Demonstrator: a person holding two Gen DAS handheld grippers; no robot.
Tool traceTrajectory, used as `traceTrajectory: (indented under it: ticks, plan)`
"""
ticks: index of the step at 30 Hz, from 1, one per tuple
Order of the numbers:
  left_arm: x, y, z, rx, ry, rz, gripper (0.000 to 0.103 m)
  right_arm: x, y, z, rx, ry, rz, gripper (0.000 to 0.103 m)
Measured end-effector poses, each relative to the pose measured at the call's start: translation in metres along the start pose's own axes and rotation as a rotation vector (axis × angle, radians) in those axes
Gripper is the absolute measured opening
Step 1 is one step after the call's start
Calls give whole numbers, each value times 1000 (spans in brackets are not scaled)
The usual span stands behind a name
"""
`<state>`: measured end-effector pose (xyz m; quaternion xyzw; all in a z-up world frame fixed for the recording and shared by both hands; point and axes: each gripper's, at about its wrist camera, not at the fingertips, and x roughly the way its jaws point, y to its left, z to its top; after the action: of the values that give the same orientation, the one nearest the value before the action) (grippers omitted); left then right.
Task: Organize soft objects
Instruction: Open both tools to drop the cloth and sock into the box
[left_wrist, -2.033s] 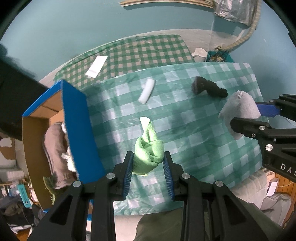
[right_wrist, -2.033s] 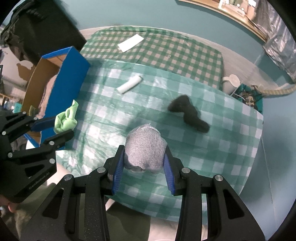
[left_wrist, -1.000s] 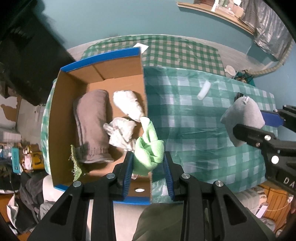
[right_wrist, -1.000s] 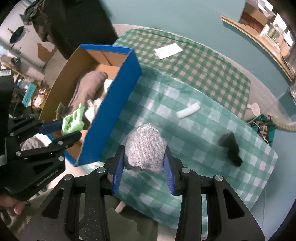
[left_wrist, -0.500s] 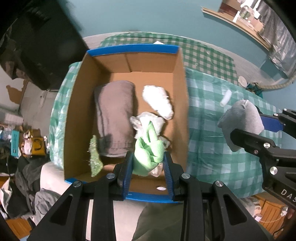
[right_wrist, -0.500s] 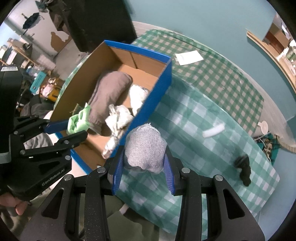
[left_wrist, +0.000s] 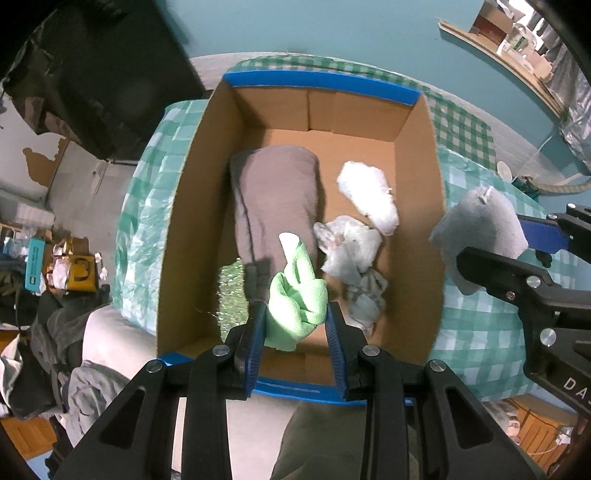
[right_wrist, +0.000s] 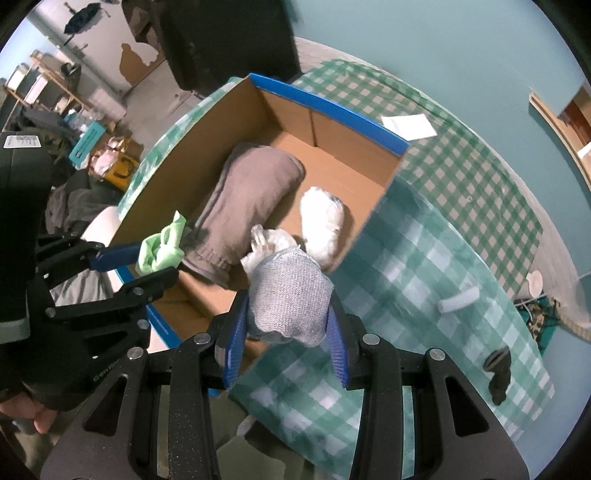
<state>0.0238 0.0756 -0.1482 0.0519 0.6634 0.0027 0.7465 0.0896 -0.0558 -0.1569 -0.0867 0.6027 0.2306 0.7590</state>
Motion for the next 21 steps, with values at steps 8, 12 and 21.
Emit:
traceTrajectory:
  ticks: [8, 12, 21]
  plan:
    - [12, 18, 7, -13, 6, 19, 32, 14, 9, 16, -1, 13, 8, 40]
    - [17, 25, 9, -20, 12, 25, 32, 26, 10, 22, 12, 32, 8, 40]
    - [27, 34, 9, -26, 31, 33, 35, 30, 19, 31, 15, 27, 3, 43]
